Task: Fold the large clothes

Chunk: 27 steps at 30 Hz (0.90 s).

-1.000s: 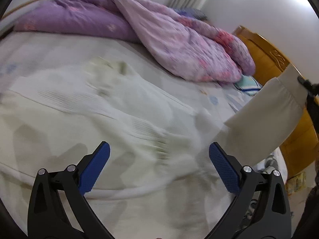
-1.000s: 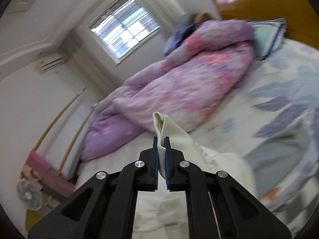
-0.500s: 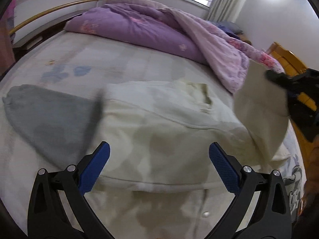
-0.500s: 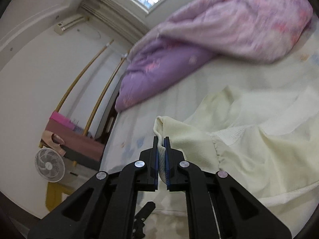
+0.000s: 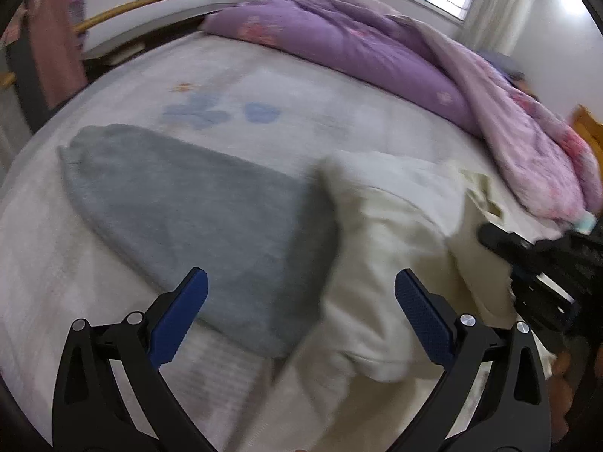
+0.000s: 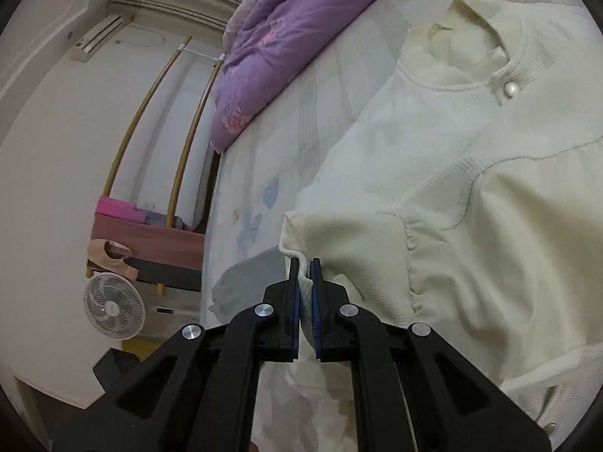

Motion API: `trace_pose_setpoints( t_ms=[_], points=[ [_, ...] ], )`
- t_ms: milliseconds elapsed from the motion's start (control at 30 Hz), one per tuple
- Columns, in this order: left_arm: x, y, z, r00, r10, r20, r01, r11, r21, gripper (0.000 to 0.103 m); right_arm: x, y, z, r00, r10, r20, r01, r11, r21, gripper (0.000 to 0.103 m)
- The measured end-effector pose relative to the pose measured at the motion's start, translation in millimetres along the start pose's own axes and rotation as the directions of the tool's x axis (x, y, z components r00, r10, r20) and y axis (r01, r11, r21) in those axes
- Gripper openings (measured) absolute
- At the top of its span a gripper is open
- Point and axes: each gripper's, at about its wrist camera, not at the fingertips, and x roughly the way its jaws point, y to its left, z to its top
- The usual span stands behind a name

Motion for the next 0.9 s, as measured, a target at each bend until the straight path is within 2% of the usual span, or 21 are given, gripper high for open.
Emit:
trace_pose_setpoints(
  t_ms=[67, 133, 233, 267, 333, 367, 400, 433, 500, 633, 667, 767, 900],
  points=[
    [7, 7, 2, 1.0, 0.013, -0.019, -0.013, 1.0, -0.02, 0.099, 7, 11, -1, 0.998, -0.068, 0.002, 0.068, 0.994, -0.08, 0.005],
    [13, 12, 3, 0.999, 0.03, -0.032, -0.031, 0.999, -0.03, 0.099, 20, 8, -1, 0.994, -0.107, -0.032, 0.104, 0.991, -0.085, 0.005],
    [18, 16, 0, 0.998, 0.019, -0.058, -0.021, 0.999, -0.04, 0.099, 44, -16, -5, 0.983, -0.111, -0.148, 0.115, 0.993, 0.014, 0.01],
    [17, 16, 0, 0.998, 0.015, -0.06, -0.018, 0.999, -0.037, 0.099, 47, -22, -7, 0.981, -0.094, -0.172, 0.102, 0.994, 0.039, 0.015],
    [10, 15, 0, 0.999, 0.014, -0.037, -0.015, 0.999, -0.029, 0.099, 41, -27, -8, 0.988, -0.01, -0.152, 0.025, 0.995, 0.092, 0.033],
    [6, 12, 1, 0.999, 0.006, -0.032, -0.007, 1.0, -0.027, 0.099, 33, -28, -8, 0.989, 0.049, -0.141, -0.033, 0.993, 0.117, 0.052],
    [1, 10, 2, 1.0, -0.002, -0.023, 0.001, 1.0, -0.029, 0.099, 26, -27, -7, 0.987, 0.088, -0.134, -0.071, 0.989, 0.132, 0.067],
    [-3, 8, 4, 1.0, -0.015, -0.014, 0.015, 0.999, -0.032, 0.099, 26, -27, -7, 0.987, 0.088, -0.134, -0.071, 0.989, 0.132, 0.068],
    [-10, -3, 7, 0.999, -0.043, -0.004, 0.043, 0.999, -0.026, 0.099, 1, -21, 1, 0.982, 0.154, -0.109, -0.143, 0.984, 0.105, 0.068],
    [-17, -39, 10, 0.992, -0.124, 0.009, 0.124, 0.992, 0.028, 0.099, -65, -30, 27, 0.99, 0.14, -0.014, -0.139, 0.989, 0.054, 0.068],
    [-16, -50, 11, 0.989, -0.15, 0.005, 0.149, 0.988, 0.048, 0.099, -84, -37, 35, 0.993, 0.121, 0.013, -0.122, 0.992, 0.041, 0.068],
    [-5, -89, 9, 0.97, -0.242, -0.04, 0.244, 0.965, 0.093, 0.099, -144, -65, 54, 0.996, -0.008, 0.09, 0.01, 1.0, -0.018, 0.069],
    [13, -148, -1, 0.95, -0.302, -0.084, 0.313, 0.93, 0.194, 0.099, -193, -115, 64, 0.982, -0.126, 0.138, 0.124, 0.992, 0.029, 0.069]
  ],
)
